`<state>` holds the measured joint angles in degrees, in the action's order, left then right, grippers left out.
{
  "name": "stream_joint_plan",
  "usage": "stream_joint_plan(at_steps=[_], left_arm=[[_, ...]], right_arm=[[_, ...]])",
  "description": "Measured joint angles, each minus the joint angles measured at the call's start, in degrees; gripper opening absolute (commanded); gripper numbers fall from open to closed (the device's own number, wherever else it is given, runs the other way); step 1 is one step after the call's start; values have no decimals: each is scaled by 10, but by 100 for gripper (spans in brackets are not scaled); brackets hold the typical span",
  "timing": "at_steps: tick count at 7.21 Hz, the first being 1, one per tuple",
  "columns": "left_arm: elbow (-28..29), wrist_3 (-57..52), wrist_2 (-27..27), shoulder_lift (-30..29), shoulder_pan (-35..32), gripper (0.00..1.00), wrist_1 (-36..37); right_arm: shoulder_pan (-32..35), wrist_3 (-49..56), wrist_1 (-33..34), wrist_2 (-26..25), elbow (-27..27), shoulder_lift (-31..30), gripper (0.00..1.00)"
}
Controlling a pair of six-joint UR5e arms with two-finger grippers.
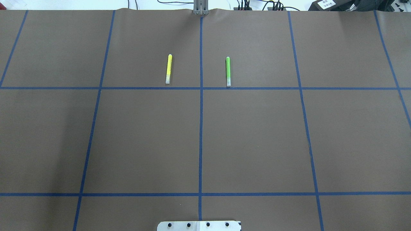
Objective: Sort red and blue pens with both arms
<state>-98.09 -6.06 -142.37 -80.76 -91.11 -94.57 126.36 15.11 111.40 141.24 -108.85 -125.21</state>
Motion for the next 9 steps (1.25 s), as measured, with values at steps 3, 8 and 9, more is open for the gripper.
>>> stream_joint_plan(at_steps=[3, 8, 9], left_arm=[[0, -1, -1, 1, 1, 100, 0], [0, -1, -1, 2, 2, 100, 0], [0, -1, -1, 2, 2, 100, 0]], right_arm=[[66, 0, 174, -1, -26, 2, 0], [150, -5, 375, -20, -5, 21, 0], [176, -2, 377, -60, -2, 25, 0]])
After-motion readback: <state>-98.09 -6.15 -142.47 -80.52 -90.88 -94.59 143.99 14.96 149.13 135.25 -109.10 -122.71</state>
